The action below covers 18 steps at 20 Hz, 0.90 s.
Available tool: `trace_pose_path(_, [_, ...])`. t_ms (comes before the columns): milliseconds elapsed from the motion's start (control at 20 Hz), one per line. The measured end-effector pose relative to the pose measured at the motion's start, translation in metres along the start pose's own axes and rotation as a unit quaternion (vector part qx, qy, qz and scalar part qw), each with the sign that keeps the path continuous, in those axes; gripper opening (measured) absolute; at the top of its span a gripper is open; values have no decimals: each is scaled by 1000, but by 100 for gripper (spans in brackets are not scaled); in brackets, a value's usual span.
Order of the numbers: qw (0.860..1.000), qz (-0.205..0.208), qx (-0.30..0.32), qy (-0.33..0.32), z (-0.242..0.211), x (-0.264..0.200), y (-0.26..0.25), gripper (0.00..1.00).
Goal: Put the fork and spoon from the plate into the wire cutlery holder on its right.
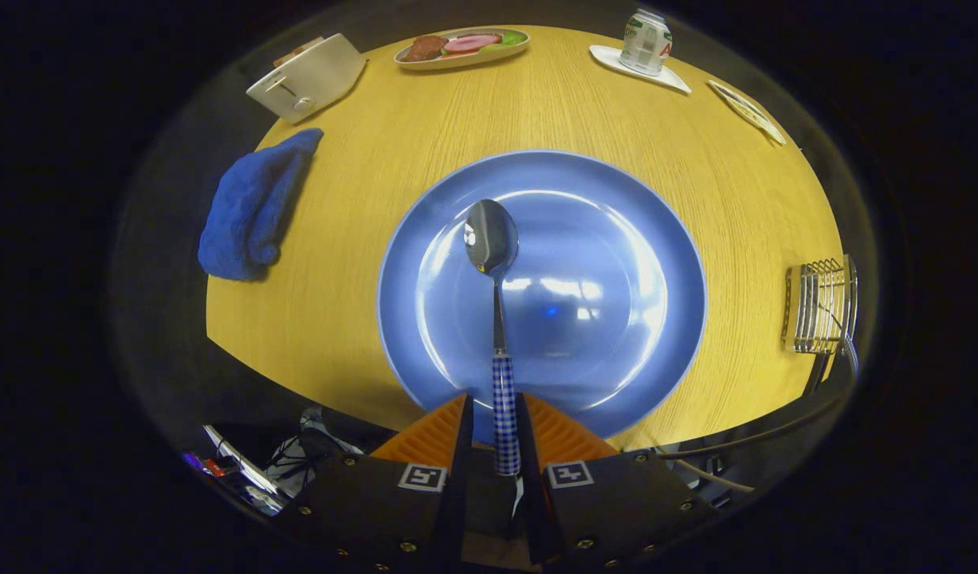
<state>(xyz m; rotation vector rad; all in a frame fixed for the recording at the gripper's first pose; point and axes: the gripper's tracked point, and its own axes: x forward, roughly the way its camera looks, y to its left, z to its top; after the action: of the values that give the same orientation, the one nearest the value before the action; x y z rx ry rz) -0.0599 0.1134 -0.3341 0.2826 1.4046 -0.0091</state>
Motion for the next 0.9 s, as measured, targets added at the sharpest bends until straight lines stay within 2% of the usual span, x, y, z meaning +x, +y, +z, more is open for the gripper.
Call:
trace_pose_path(50, [1000, 4, -2, 5, 2, 0, -1, 8])
trace_pose_path(350, [998, 4, -59, 10, 7, -15, -20, 7])
trace_pose_path(450, [996, 10, -82, 40, -3, -30, -31, 7])
trace_pose_path(600, [991, -10, -116, 68, -12, -56, -64, 7])
trace_pose_path(900, [987, -27, -123, 97, -31, -97, -107, 7])
